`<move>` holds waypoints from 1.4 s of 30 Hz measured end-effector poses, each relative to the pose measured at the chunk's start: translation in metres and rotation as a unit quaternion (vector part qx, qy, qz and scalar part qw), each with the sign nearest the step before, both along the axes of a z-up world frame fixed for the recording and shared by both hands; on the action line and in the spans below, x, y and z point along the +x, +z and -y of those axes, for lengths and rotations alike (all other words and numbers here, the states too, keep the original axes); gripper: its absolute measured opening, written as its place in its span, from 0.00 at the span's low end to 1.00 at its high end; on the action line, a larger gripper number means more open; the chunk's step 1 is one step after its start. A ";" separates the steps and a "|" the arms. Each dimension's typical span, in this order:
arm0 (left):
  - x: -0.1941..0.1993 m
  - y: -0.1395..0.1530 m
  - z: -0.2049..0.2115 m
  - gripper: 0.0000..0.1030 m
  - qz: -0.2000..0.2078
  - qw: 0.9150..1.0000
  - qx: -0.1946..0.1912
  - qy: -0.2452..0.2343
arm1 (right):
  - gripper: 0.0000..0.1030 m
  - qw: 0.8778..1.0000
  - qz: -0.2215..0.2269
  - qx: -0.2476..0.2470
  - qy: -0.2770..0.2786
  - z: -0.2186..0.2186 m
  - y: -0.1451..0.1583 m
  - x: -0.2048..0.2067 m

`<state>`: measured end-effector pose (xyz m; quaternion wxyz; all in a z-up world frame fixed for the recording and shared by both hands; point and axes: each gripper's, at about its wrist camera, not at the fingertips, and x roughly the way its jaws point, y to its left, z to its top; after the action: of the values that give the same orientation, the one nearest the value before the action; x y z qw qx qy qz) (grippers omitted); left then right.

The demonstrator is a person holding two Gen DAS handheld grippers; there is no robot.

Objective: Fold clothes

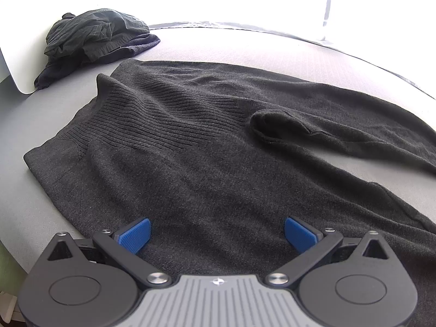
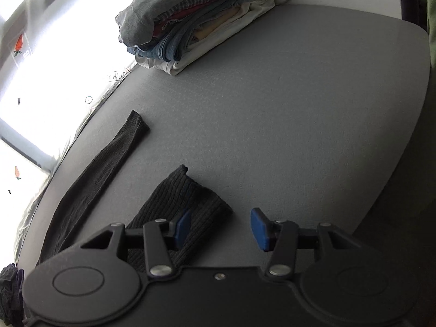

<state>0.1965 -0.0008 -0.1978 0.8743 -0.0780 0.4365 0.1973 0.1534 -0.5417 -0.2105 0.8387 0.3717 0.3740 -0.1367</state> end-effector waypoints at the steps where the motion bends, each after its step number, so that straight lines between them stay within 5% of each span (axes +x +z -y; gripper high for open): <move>1: 0.000 0.000 0.000 1.00 0.001 1.000 0.000 0.000 | 0.49 1.000 0.007 0.015 0.001 -0.002 -0.002 0.000; 11: -0.003 0.000 -0.002 1.00 0.003 1.000 -0.003 -0.012 | 0.29 1.000 -0.017 -0.014 0.019 -0.032 -0.005 0.023; 14: -0.002 0.001 -0.004 1.00 -0.003 1.000 -0.009 -0.022 | 0.14 0.999 -0.037 0.003 -0.019 -0.028 -0.007 0.024; 17: -0.002 0.003 -0.008 1.00 -0.012 0.999 -0.018 -0.039 | 0.11 0.996 -0.042 0.044 -0.067 -0.020 -0.010 0.021; 23: -0.009 0.007 -0.029 1.00 -0.006 0.996 -0.055 -0.076 | 0.07 0.993 -0.054 0.030 -0.097 -0.027 -0.010 0.022; 28: -0.022 0.016 -0.084 0.86 0.013 0.996 -0.093 -0.003 | 0.07 0.990 -0.066 0.018 -0.122 -0.034 -0.008 0.026; 34: -0.048 0.018 -0.170 0.61 0.047 0.978 -0.131 0.158 | 0.07 0.988 -0.074 -0.019 -0.135 -0.045 -0.006 0.028; 42: -0.061 0.013 -0.224 0.63 0.034 0.970 -0.101 0.218 | 0.07 0.983 -0.069 -0.024 -0.168 -0.051 -0.007 0.025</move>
<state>0.1357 0.2231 -0.1844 0.8123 -0.2656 0.3964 0.3354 0.1787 -0.4905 -0.2178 0.7847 0.3984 0.3596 -0.3103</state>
